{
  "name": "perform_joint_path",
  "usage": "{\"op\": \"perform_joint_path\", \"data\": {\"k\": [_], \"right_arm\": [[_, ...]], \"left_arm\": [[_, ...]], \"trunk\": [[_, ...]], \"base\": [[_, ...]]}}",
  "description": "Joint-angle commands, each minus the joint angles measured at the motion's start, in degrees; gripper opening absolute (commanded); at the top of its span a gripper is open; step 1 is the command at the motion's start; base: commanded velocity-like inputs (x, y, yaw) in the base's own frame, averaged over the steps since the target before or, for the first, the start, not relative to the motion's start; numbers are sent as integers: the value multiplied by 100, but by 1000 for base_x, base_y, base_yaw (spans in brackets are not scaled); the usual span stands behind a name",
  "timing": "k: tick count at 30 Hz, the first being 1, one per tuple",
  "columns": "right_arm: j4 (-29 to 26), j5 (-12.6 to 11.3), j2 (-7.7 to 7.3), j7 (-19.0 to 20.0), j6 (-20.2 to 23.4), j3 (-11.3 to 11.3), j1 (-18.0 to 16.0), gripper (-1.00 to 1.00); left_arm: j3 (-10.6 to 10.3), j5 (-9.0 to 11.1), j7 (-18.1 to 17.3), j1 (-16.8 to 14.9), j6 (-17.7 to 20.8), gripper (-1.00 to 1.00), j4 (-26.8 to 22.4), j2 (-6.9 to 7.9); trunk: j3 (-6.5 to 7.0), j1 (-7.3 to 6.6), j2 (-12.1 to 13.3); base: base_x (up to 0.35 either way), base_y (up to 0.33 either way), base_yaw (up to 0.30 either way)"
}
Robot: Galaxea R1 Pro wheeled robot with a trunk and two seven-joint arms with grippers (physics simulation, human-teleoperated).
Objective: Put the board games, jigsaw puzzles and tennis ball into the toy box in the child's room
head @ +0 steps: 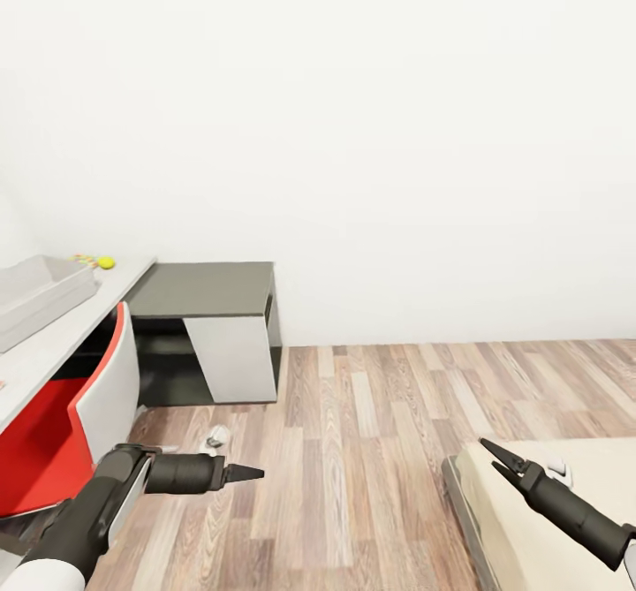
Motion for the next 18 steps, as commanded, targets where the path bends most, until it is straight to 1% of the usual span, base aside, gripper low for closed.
{"op": "perform_joint_path", "data": {"k": [1, 12, 18], "right_arm": [[1, -7, 1, 13, 32, -7, -7, 100], [6, 1, 1, 15, 32, -10, -7, 100], [6, 2, 6, 19, 32, -11, -7, 100]], "left_arm": [[3, 6, -17, -2, 59, 100, -3, 1], [-4, 8, -16, -2, 58, 100, -1, -5], [-6, 7, -16, -2, 57, 100, -1, -7]], "trunk": [[-15, 3, -12], [-52, 3, -12], [-72, 3, -12]], "base": [[-2, 87, -258], [-1, 37, -259], [-22, 131, -261]]}}
